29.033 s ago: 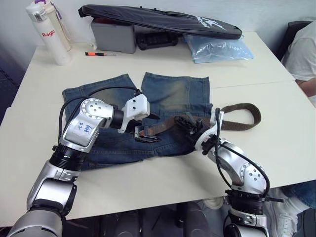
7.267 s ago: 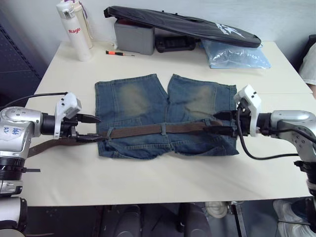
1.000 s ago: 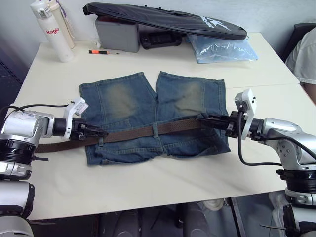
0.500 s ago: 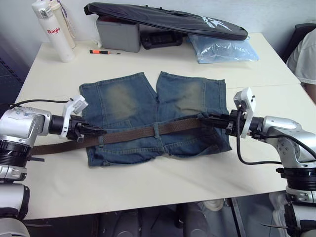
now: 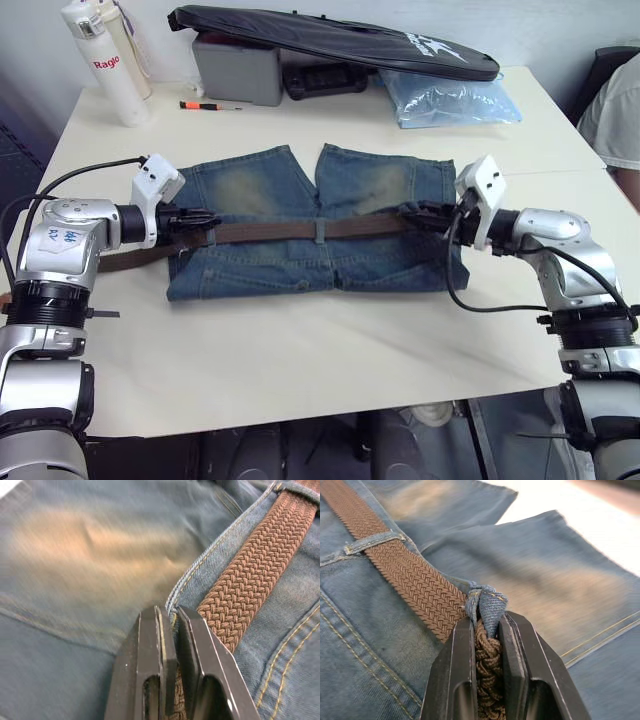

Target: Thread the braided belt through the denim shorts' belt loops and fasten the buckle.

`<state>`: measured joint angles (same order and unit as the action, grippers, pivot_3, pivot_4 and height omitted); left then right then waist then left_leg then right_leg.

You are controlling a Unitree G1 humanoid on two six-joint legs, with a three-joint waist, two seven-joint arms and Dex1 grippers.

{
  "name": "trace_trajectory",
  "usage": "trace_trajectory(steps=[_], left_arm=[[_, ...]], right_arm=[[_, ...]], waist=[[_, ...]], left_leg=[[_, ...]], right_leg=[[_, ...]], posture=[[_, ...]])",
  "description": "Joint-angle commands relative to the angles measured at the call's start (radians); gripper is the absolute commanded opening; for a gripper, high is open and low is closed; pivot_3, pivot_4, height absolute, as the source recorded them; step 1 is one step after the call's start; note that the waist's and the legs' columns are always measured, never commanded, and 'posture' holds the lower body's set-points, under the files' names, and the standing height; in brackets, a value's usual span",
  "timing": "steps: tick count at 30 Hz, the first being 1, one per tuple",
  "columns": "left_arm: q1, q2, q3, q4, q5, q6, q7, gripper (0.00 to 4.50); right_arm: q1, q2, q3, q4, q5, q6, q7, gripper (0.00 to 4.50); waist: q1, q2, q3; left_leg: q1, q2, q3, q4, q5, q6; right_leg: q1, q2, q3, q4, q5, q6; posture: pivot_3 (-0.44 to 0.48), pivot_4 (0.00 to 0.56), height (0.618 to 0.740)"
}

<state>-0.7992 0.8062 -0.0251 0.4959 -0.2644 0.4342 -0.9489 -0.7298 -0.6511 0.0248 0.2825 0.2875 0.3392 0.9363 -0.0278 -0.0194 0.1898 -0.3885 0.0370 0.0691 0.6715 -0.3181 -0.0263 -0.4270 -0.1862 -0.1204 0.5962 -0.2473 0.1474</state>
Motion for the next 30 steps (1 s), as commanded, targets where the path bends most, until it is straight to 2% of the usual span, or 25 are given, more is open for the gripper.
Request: trace_trajectory(steps=[1,3,7,9,11,15,20,23,25,27,30], left_arm=[[-0.082,-0.014,0.047,0.124,0.068,-0.175,0.098,0.00],[-0.130,-0.040,0.037,0.227,0.116,-0.281,0.165,0.00],[-0.170,-0.072,0.031,0.300,0.136,-0.378,0.129,0.00],[-0.145,-0.066,0.044,0.259,0.106,-0.381,0.056,0.00],[-0.087,-0.041,0.074,0.158,0.034,-0.375,-0.076,0.00],[0.055,0.070,0.141,-0.068,-0.123,-0.214,-0.309,0.00],[0.201,0.157,0.192,-0.259,-0.233,-0.055,-0.418,0.00],[0.330,0.208,0.209,-0.387,-0.263,-0.007,-0.466,0.00],[0.366,0.216,0.218,-0.424,-0.275,0.008,-0.465,0.00],[0.452,0.218,0.218,-0.509,-0.252,-0.044,-0.468,0.00],[0.529,0.207,0.254,-0.617,-0.289,-0.023,-0.449,0.00]], right_arm=[[-0.071,0.028,-0.028,0.119,-0.065,-0.123,-0.085,0.25],[-0.124,0.057,-0.015,0.235,-0.123,-0.212,-0.152,0.25],[-0.185,0.097,-0.018,0.365,-0.143,-0.337,-0.148,0.25],[-0.164,0.096,-0.057,0.321,-0.072,-0.316,-0.083,0.25],[-0.109,0.073,-0.100,0.218,0.022,-0.260,0.012,0.25],[0.073,-0.008,-0.173,-0.096,0.219,-0.091,0.172,0.25],[0.254,-0.092,-0.186,-0.303,0.266,-0.029,0.240,0.25],[0.403,-0.137,-0.102,-0.351,0.034,-0.304,0.235,0.25],[0.423,-0.130,-0.090,-0.350,-0.003,-0.366,0.215,0.25],[0.463,-0.095,-0.108,-0.370,-0.043,-0.496,0.159,0.25],[0.533,-0.056,-0.154,-0.398,-0.070,-0.631,0.085,0.25]], waist=[[-0.001,0.000,0.000],[-0.002,0.000,0.000],[-0.005,0.000,0.000],[-0.005,0.000,0.000],[-0.007,0.000,0.000],[-0.004,0.000,0.000],[0.000,0.000,0.000],[0.002,0.000,0.000],[0.002,0.000,0.000],[0.002,0.001,0.000],[0.005,0.001,0.000]], left_leg=[[0.000,0.000,0.000,0.000,0.000,0.000],[0.000,0.000,0.000,0.001,0.000,0.000],[0.000,0.000,0.000,0.001,0.000,0.000],[0.000,0.000,0.000,-0.001,0.000,0.000],[-0.001,0.000,0.000,-0.002,0.000,0.000],[-0.001,0.001,0.000,-0.005,0.000,0.000],[0.001,0.002,0.000,0.000,0.000,0.000],[0.001,0.003,0.001,0.002,-0.001,0.001],[0.001,0.003,0.001,0.003,-0.002,0.001],[0.000,0.003,0.002,0.008,-0.002,0.001],[0.001,0.004,0.002,0.008,-0.004,0.001]], right_leg=[[0.000,0.000,0.000,0.000,0.000,0.000],[0.000,0.000,0.000,0.000,0.000,0.000],[0.000,0.000,0.000,0.000,0.001,0.000],[0.000,0.000,-0.001,-0.001,0.001,0.000],[0.000,0.000,-0.002,-0.002,0.001,0.000],[-0.001,0.000,-0.006,-0.004,0.001,0.000],[0.001,0.000,-0.005,0.000,0.001,-0.001],[0.001,0.000,-0.005,0.001,0.001,-0.001],[0.002,0.000,-0.004,0.001,0.001,-0.002],[0.001,0.000,-0.003,0.004,0.001,-0.002],[0.001,0.001,-0.002,0.004,0.001,-0.002]], posture=[[0.000,0.150,0.740],[0.000,0.150,0.740],[0.000,0.150,0.740],[0.000,0.150,0.740],[0.000,0.150,0.740],[0.000,0.150,0.740],[0.000,0.150,0.740],[0.000,0.150,0.740],[0.000,0.150,0.740],[0.000,0.150,0.740],[0.000,0.150,0.740]])
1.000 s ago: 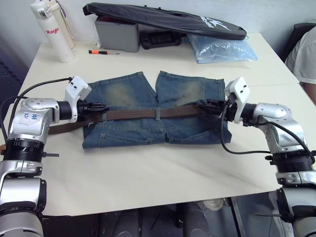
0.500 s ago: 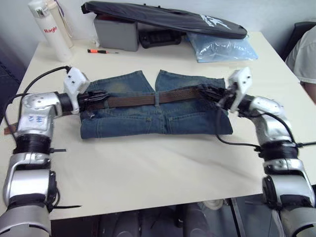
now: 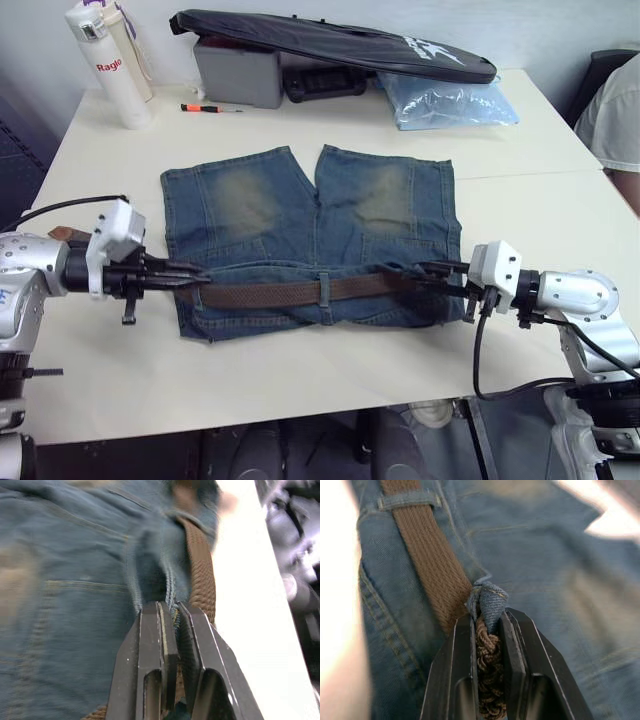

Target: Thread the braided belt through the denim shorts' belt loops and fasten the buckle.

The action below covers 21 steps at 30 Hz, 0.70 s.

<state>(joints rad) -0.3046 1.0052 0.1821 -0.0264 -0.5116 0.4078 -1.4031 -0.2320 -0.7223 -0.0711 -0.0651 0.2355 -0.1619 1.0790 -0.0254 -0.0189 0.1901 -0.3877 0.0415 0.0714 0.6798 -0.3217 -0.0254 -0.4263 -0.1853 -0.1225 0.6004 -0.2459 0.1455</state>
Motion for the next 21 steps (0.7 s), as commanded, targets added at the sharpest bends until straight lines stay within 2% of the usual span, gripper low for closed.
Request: trace_trajectory(steps=[1,5,10,13,16,18,21], left_arm=[[0.068,0.004,0.064,-0.129,-0.045,-0.004,0.013,0.00],[0.178,-0.007,0.107,-0.241,-0.032,-0.043,0.048,0.00],[0.412,-0.050,0.154,-0.414,0.016,-0.150,0.075,0.00],[0.549,-0.079,0.171,-0.446,0.090,-0.307,0.051,0.00],[0.643,-0.102,0.179,-0.424,0.150,-0.462,0.038,0.00],[0.691,-0.115,0.178,-0.392,0.187,-0.563,0.031,0.00],[0.727,-0.118,0.164,-0.333,0.250,-0.700,0.040,0.00]], right_arm=[[0.081,0.017,-0.071,-0.068,-0.027,-0.194,-0.060,0.25],[0.217,0.018,-0.102,-0.118,-0.029,-0.338,-0.083,0.25],[0.457,0.027,-0.160,-0.141,-0.027,-0.641,-0.094,0.25],[0.566,0.015,-0.180,-0.096,-0.040,-0.865,-0.095,0.25],[0.610,-0.006,-0.181,-0.024,-0.070,-1.038,-0.117,0.25],[0.610,-0.018,-0.180,0.013,-0.102,-1.106,-0.142,0.25],[0.602,-0.045,-0.164,0.057,-0.160,-1.175,-0.171,0.25]], waist=[[0.003,0.000,0.000],[0.014,0.000,0.000],[0.022,0.001,-0.001],[0.023,0.001,-0.001],[0.023,0.001,0.000],[0.021,0.002,-0.001],[0.022,0.002,-0.001]], left_leg=[[0.000,0.001,0.000,0.000,0.000,0.000],[0.000,0.001,0.000,0.001,-0.001,0.000],[0.002,0.004,0.002,0.001,-0.003,-0.001],[0.003,0.005,0.002,0.002,-0.003,-0.001],[0.007,0.006,0.003,0.002,-0.005,-0.001],[0.018,0.008,0.003,0.001,-0.009,0.000],[0.020,0.009,0.004,0.002,-0.015,0.004]], right_leg=[[0.000,0.000,0.000,0.000,0.000,0.000],[0.000,0.001,0.000,-0.001,0.000,0.000],[0.002,0.004,0.001,-0.003,0.000,-0.002],[0.002,0.005,0.001,-0.004,0.000,-0.003],[0.007,0.005,0.002,-0.009,0.000,-0.004],[0.017,0.007,0.002,-0.012,-0.001,-0.006],[0.018,0.008,0.002,-0.012,-0.002,-0.007]], posture=[[0.000,0.150,0.740],[0.000,0.150,0.740],[0.000,0.150,0.740],[0.000,0.150,0.740],[0.000,0.150,0.740],[0.000,0.150,0.740],[0.000,0.150,0.740]])
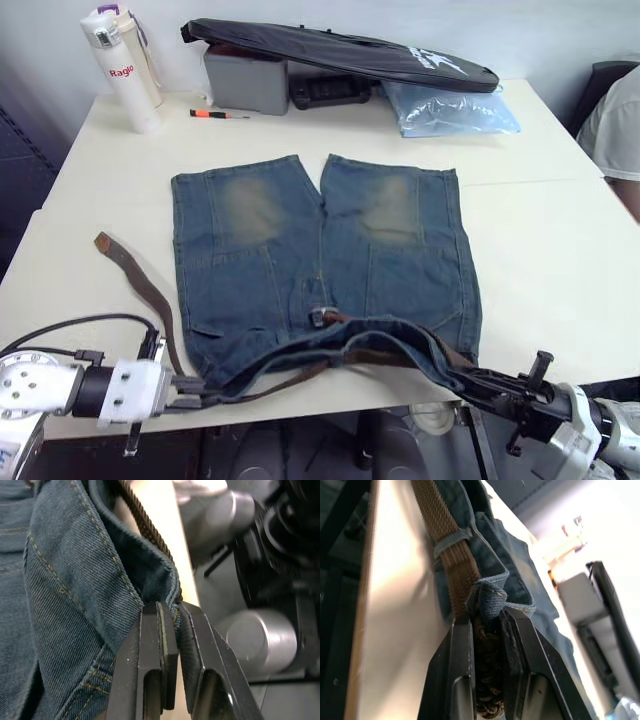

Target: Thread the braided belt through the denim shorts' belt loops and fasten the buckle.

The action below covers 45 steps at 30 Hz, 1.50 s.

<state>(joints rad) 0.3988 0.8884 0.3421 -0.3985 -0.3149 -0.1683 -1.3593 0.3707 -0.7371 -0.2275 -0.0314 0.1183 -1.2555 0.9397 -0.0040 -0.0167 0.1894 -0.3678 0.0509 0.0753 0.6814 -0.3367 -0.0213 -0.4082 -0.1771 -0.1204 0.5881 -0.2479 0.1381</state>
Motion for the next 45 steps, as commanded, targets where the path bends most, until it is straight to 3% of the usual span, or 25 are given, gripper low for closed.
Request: trace_trajectory(steps=[1,6,9,11,15,16,17,19,23,26,29,32,37,39,41,45], left_arm=[[0.027,-0.004,-0.003,0.052,0.062,-0.131,0.008,0.00],[0.023,-0.003,-0.032,0.091,0.086,-0.160,0.052,0.00],[0.036,0.008,-0.029,0.121,0.021,-0.110,0.030,1.16],[0.065,0.032,-0.006,0.173,0.008,-0.110,-0.006,1.79],[0.107,0.078,0.075,0.302,-0.071,0.001,-0.046,3.52],[0.114,0.089,0.092,0.321,-0.091,0.038,-0.054,4.00],[0.120,0.100,0.103,0.328,-0.108,0.075,-0.059,4.45],[0.120,0.113,0.135,0.330,-0.178,0.186,-0.060,4.48],[0.071,0.215,0.252,0.340,-0.454,0.668,-0.073,4.48],[0.079,0.281,0.313,0.306,-0.554,0.884,-0.126,4.48],[0.037,0.332,0.353,0.311,-0.624,1.023,-0.156,4.48],[-0.115,0.320,0.330,0.328,-0.664,1.070,-0.070,4.48],[-0.465,0.212,0.135,0.268,-0.599,1.081,0.239,4.48],[-0.618,0.133,-0.003,0.289,-0.463,1.088,0.446,4.48],[-0.745,0.058,-0.111,0.343,-0.341,1.081,0.596,4.48],[-0.868,-0.011,-0.228,0.425,-0.239,1.054,0.646,4.48]], right_arm=[[0.001,-0.043,0.006,0.038,-0.058,-0.086,-0.038,0.25],[-0.008,-0.093,0.045,0.088,-0.138,-0.121,-0.092,0.25],[-0.004,-0.147,0.067,0.092,-0.125,-0.104,-0.118,1.58],[0.001,-0.191,0.072,0.099,-0.104,-0.105,-0.140,2.19],[0.006,-0.284,0.084,0.114,-0.041,-0.070,-0.181,4.12],[0.005,-0.304,0.087,0.117,-0.025,-0.059,-0.189,4.50],[0.003,-0.320,0.093,0.120,-0.008,-0.044,-0.195,4.50],[-0.004,-0.347,0.103,0.121,0.036,-0.001,-0.204,4.50],[-0.102,-0.411,0.124,0.145,0.221,0.220,-0.148,4.50],[-0.195,-0.403,0.137,0.168,0.294,0.332,-0.087,4.50],[-0.322,-0.369,0.164,0.140,0.324,0.484,-0.058,4.50],[-0.401,-0.348,0.206,0.063,0.368,0.707,-0.031,4.50],[-0.538,-0.324,0.306,-0.046,0.424,1.251,-0.046,4.50],[-0.635,-0.279,0.325,-0.035,0.504,1.504,-0.076,4.50],[-0.748,-0.237,0.365,-0.003,0.479,1.634,-0.052,4.50],[-0.894,-0.160,0.431,0.072,0.385,1.723,-0.018,4.50]], waist=[[0.001,0.000,0.000],[0.003,0.001,0.000],[0.002,0.002,-0.001],[0.001,0.002,-0.001],[-0.001,0.002,-0.001],[-0.001,0.002,-0.001],[-0.002,0.002,-0.001],[-0.002,0.002,-0.001],[-0.001,0.002,-0.001],[0.001,0.000,0.000],[0.000,0.002,0.001],[0.000,0.003,0.002],[0.004,0.005,0.002],[0.005,0.005,0.002],[0.004,0.004,0.002],[-0.001,0.003,0.001]], left_leg=[[0.000,0.000,0.000,0.000,0.000,-0.001],[0.000,0.003,0.000,0.000,0.001,-0.003],[0.001,0.003,0.001,0.000,0.000,-0.002],[0.001,0.005,0.002,0.001,0.000,-0.003],[0.002,0.011,0.003,0.001,-0.002,-0.005],[0.003,0.013,0.003,0.001,-0.003,-0.006],[0.004,0.014,0.003,0.001,-0.003,-0.006],[0.007,0.016,0.004,-0.001,-0.003,-0.007],[0.008,0.016,0.005,-0.001,-0.003,-0.008],[0.008,0.016,0.005,0.000,-0.004,-0.008],[0.008,0.016,0.006,0.000,-0.004,-0.010],[0.008,0.017,0.006,0.000,-0.002,-0.013],[0.007,0.016,0.006,0.000,-0.002,-0.014],[0.005,0.016,0.005,0.001,-0.002,-0.014],[0.000,0.015,0.005,0.003,-0.001,-0.015],[-0.004,0.015,0.008,0.003,0.000,-0.015]], right_leg=[[0.000,0.000,0.000,0.001,-0.001,-0.001],[-0.001,0.003,0.000,0.001,-0.001,-0.002],[-0.001,0.003,0.001,0.002,-0.001,-0.002],[-0.001,0.005,0.001,0.002,-0.001,-0.002],[-0.002,0.011,0.001,0.002,-0.003,-0.006],[-0.002,0.012,0.001,0.003,-0.004,-0.007],[-0.002,0.013,0.001,0.004,-0.005,-0.009],[-0.001,0.015,0.001,0.006,-0.006,-0.011],[-0.001,0.015,0.002,0.008,-0.007,-0.012],[-0.001,0.015,0.003,0.008,-0.007,-0.012],[-0.002,0.015,0.003,0.008,-0.008,-0.012],[-0.003,0.016,0.004,0.009,-0.008,-0.012],[-0.004,0.016,0.004,0.009,-0.008,-0.012],[-0.004,0.016,0.004,0.013,-0.007,-0.011],[-0.007,0.016,0.004,0.013,-0.005,-0.010],[-0.013,0.016,0.005,0.015,-0.005,-0.009]], posture=[[0.000,0.150,0.740],[0.000,0.150,0.740],[0.000,0.150,0.740],[0.000,0.150,0.740],[0.000,0.150,0.740],[0.000,0.150,0.740],[0.000,0.150,0.740],[0.000,0.150,0.740],[0.000,0.150,0.740],[0.000,0.150,0.740],[0.000,0.150,0.740],[0.000,0.150,0.740],[0.000,0.150,0.740],[0.000,0.150,0.740],[0.000,0.150,0.740],[0.000,0.150,0.740]])
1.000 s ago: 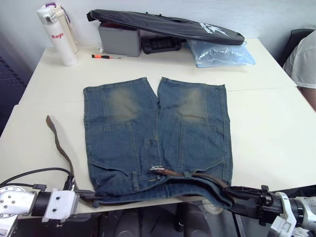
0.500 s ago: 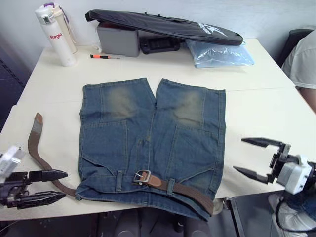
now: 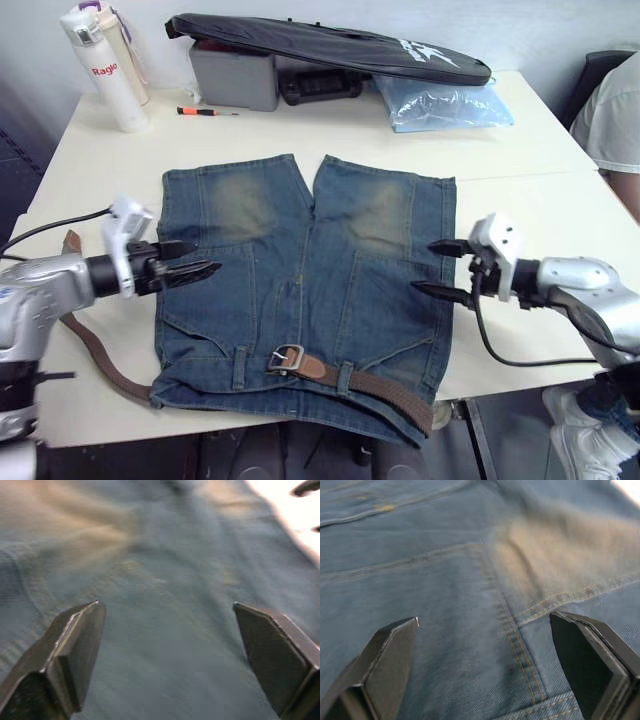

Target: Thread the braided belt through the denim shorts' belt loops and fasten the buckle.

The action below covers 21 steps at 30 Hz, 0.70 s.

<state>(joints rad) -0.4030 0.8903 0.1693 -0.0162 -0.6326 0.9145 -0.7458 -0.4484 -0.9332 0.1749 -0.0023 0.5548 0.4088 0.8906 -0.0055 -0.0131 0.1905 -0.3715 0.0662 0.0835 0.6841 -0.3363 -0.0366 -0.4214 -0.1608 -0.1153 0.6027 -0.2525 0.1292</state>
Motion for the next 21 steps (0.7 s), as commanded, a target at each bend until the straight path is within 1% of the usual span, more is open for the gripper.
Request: trace_trajectory(steps=[1,4,6,8,10,11,12,13,14,15,16,18,19,20,21], left_arm=[[-0.110,-0.030,-0.110,0.078,0.127,-0.061,0.029,4.48],[-0.188,-0.065,-0.208,0.146,0.203,-0.098,0.000,4.48],[-0.196,-0.059,-0.284,0.166,0.266,-0.123,-0.033,4.48],[-0.187,-0.053,-0.328,0.174,0.305,-0.128,-0.050,4.48],[-0.169,-0.051,-0.357,0.169,0.332,-0.132,-0.072,3.96],[-0.159,-0.046,-0.371,0.161,0.339,-0.131,-0.091,3.67],[-0.153,-0.043,-0.376,0.153,0.345,-0.132,-0.106,3.22],[-0.147,-0.042,-0.377,0.147,0.348,-0.130,-0.115,2.86],[-0.143,-0.040,-0.377,0.141,0.353,-0.135,-0.123,2.39],[-0.137,-0.038,-0.375,0.134,0.356,-0.139,-0.132,1.80],[-0.133,-0.037,-0.372,0.129,0.360,-0.142,-0.139,1.45],[-0.124,-0.032,-0.360,0.104,0.352,-0.129,-0.159,0.49],[-0.124,-0.032,-0.346,0.093,0.341,-0.115,-0.165,0.14],[-0.126,-0.034,-0.334,0.084,0.333,-0.104,-0.168,0.00],[-0.132,-0.038,-0.319,0.080,0.325,-0.093,-0.167,0.00]], right_arm=[[-0.118,0.067,0.057,0.089,-0.097,0.057,0.035,4.50],[-0.192,0.129,0.122,0.187,-0.192,0.055,0.075,4.50],[-0.210,0.154,0.154,0.219,-0.241,0.050,0.102,4.50],[-0.204,0.161,0.177,0.226,-0.283,0.047,0.123,4.50],[-0.179,0.159,0.198,0.216,-0.323,0.068,0.132,4.50],[-0.167,0.162,0.198,0.211,-0.337,0.072,0.128,4.26],[-0.155,0.163,0.198,0.204,-0.350,0.069,0.129,3.95],[-0.147,0.164,0.196,0.197,-0.358,0.065,0.131,3.70],[-0.135,0.166,0.189,0.182,-0.361,0.053,0.132,3.25],[-0.124,0.168,0.181,0.163,-0.361,0.049,0.131,2.66],[-0.116,0.170,0.174,0.149,-0.361,0.049,0.131,2.28],[-0.105,0.171,0.161,0.121,-0.370,0.038,0.124,1.29],[-0.104,0.171,0.154,0.108,-0.374,0.035,0.124,0.92],[-0.107,0.172,0.145,0.096,-0.377,0.035,0.122,0.33],[-0.114,0.175,0.134,0.089,-0.378,0.037,0.120,0.06]], waist=[[0.001,-0.001,0.000],[0.003,-0.001,-0.001],[0.003,-0.001,-0.001],[0.003,-0.002,-0.001],[0.003,-0.003,-0.003],[0.003,-0.004,-0.004],[0.003,-0.004,-0.006],[0.003,-0.004,-0.008],[0.004,-0.004,-0.012],[0.004,-0.003,-0.015],[0.004,-0.003,-0.017],[0.004,-0.004,-0.020],[0.003,-0.004,-0.020],[0.003,-0.004,-0.020],[0.003,-0.004,-0.020]], left_leg=[[0.000,0.000,0.002,-0.001,0.000,0.000],[-0.002,0.000,0.006,-0.001,0.000,0.000],[-0.003,0.000,0.007,0.000,0.000,0.000],[-0.003,0.000,0.009,-0.001,0.000,0.001],[-0.002,0.000,0.009,-0.001,0.000,0.001],[-0.001,0.000,0.009,-0.001,0.000,0.001],[0.000,0.000,0.009,-0.001,-0.001,0.001],[0.000,0.000,0.009,-0.001,-0.001,0.001],[0.000,0.000,0.009,-0.001,-0.001,0.001],[0.001,0.000,0.010,-0.001,-0.001,0.001],[0.001,0.000,0.010,-0.001,-0.002,0.001],[0.002,0.000,0.010,-0.001,-0.002,0.002],[0.002,0.000,0.010,-0.001,-0.002,0.002],[0.002,0.000,0.010,-0.001,-0.002,0.002],[0.002,0.000,0.010,-0.001,-0.002,0.002]], right_leg=[[-0.002,0.000,0.000,0.000,0.000,0.000],[-0.005,0.000,0.002,0.000,0.000,0.001],[-0.006,0.000,0.003,0.000,0.001,0.001],[-0.007,0.000,0.003,-0.001,0.001,0.001],[-0.006,0.000,0.003,0.000,0.001,0.002],[-0.005,0.000,0.004,0.000,0.001,0.002],[-0.005,0.000,0.004,0.000,0.001,0.002],[-0.005,0.000,0.004,0.000,0.001,0.002],[-0.005,0.000,0.004,0.000,0.001,0.002],[-0.005,0.000,0.004,0.000,0.001,0.002],[-0.004,0.000,0.004,-0.001,0.001,0.002],[-0.004,0.000,0.004,-0.001,0.001,0.002],[-0.004,0.000,0.004,-0.001,0.001,0.002],[-0.003,0.000,0.004,-0.001,0.001,0.002],[-0.004,0.000,0.004,0.000,0.001,0.002]], posture=[[0.000,0.150,0.740],[0.000,0.150,0.740],[0.000,0.150,0.740],[0.000,0.150,0.740],[0.000,0.150,0.740],[0.000,0.150,0.740],[0.000,0.150,0.740],[0.000,0.150,0.740],[0.000,0.150,0.740],[0.000,0.150,0.740],[0.000,0.150,0.740],[0.000,0.150,0.740],[0.000,0.150,0.740],[0.000,0.150,0.740],[0.000,0.150,0.740]])
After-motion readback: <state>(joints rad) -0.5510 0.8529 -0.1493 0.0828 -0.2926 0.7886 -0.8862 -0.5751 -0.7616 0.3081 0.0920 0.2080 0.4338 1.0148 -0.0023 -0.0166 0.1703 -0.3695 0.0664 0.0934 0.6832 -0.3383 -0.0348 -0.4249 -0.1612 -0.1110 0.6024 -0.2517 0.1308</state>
